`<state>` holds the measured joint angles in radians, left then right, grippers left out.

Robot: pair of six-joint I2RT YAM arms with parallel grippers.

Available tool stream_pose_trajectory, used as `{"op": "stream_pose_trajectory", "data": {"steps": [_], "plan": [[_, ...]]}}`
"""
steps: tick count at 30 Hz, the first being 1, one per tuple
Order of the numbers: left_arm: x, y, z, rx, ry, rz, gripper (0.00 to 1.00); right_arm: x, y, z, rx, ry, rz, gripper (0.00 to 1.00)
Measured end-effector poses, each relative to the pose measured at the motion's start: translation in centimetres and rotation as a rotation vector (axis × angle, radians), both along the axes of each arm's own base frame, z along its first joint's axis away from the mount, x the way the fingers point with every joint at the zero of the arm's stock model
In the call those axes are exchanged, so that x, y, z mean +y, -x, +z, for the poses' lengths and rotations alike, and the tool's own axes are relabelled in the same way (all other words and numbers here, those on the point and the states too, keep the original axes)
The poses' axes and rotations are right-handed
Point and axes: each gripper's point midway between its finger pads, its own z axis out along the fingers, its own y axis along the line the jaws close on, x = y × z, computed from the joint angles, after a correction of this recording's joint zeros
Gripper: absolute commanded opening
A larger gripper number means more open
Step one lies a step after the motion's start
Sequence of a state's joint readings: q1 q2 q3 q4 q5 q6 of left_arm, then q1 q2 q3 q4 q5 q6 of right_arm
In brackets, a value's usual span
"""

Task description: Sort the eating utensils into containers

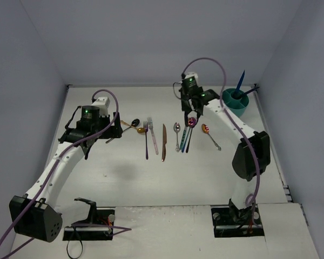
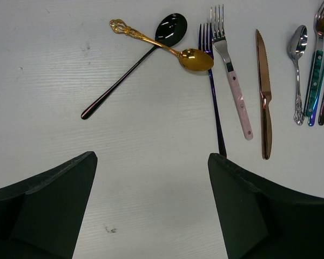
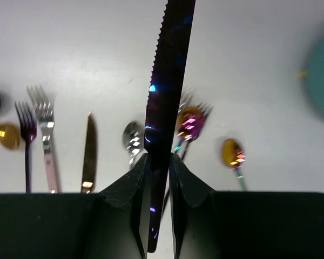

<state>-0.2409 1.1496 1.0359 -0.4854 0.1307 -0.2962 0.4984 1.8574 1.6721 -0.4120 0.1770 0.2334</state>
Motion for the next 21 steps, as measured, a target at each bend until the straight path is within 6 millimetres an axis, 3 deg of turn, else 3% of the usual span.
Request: {"op": "stream_pose_trajectory", "data": {"steps": [5, 10, 13, 18, 21], "plan": [[0.0, 0.0, 0.0, 0.0, 0.0, 0.0, 0.82, -7.5, -3.2, 7.4, -0.223, -0.03, -0.156, 0.0], [0.0, 0.0, 0.0, 0.0, 0.001, 0.0, 0.82, -14.4, -5.0, 11.4, -0.413, -0.034, -0.298, 0.0], [0.0, 0.0, 0.0, 0.001, 0.003, 0.0, 0.82, -17.6, -6.3, 12.1, -0.499, -0.017, -0.357, 0.0], [-0.1, 0.0, 0.1, 0.0, 0.005, -0.001, 0.81, -21.7, -7.7, 11.2, -0.577, 0.03, -0.419, 0.0], [-0.1, 0.0, 0.1, 0.0, 0.007, -0.002, 0.82, -23.1, -9.2, 10.6, -0.625, 0.063, -0.431, 0.0]]}}
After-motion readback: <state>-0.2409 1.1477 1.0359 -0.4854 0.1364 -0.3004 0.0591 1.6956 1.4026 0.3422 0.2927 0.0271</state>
